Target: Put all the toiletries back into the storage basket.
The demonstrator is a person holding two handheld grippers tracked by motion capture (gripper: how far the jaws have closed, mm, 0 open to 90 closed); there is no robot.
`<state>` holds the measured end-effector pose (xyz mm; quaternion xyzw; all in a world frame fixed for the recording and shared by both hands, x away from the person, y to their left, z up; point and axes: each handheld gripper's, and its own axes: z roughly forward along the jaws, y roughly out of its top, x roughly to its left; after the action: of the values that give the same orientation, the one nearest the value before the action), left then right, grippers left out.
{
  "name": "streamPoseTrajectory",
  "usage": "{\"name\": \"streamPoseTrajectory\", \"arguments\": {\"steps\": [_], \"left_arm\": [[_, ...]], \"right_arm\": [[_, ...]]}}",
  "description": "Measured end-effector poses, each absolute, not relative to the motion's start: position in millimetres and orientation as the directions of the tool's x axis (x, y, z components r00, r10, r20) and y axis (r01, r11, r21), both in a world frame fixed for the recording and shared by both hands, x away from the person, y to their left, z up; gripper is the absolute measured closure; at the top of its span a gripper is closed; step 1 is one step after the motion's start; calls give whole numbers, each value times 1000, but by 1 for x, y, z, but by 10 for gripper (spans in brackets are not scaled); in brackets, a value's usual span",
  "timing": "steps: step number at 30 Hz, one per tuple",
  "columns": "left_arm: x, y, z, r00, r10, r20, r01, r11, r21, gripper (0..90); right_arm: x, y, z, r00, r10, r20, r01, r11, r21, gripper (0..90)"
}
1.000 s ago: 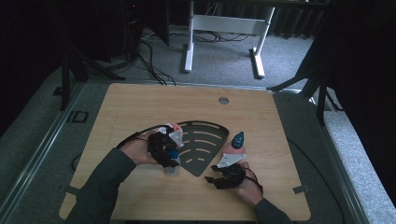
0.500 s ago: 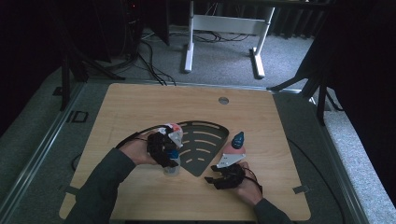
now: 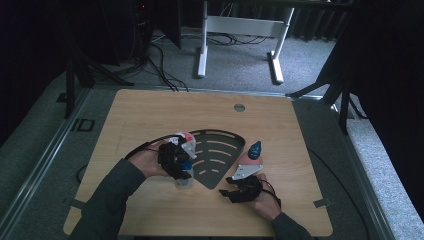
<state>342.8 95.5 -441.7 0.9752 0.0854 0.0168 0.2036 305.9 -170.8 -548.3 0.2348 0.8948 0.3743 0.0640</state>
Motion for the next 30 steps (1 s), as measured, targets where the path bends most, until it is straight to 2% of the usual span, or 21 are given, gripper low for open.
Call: {"name": "streamPoseTrajectory", "arguments": {"steps": [30], "left_arm": [[346, 75, -442, 983, 183, 3, 165, -892, 421, 543]], "right_arm": [[305, -170, -549, -884, 464, 60, 369, 613, 699, 460]]}}
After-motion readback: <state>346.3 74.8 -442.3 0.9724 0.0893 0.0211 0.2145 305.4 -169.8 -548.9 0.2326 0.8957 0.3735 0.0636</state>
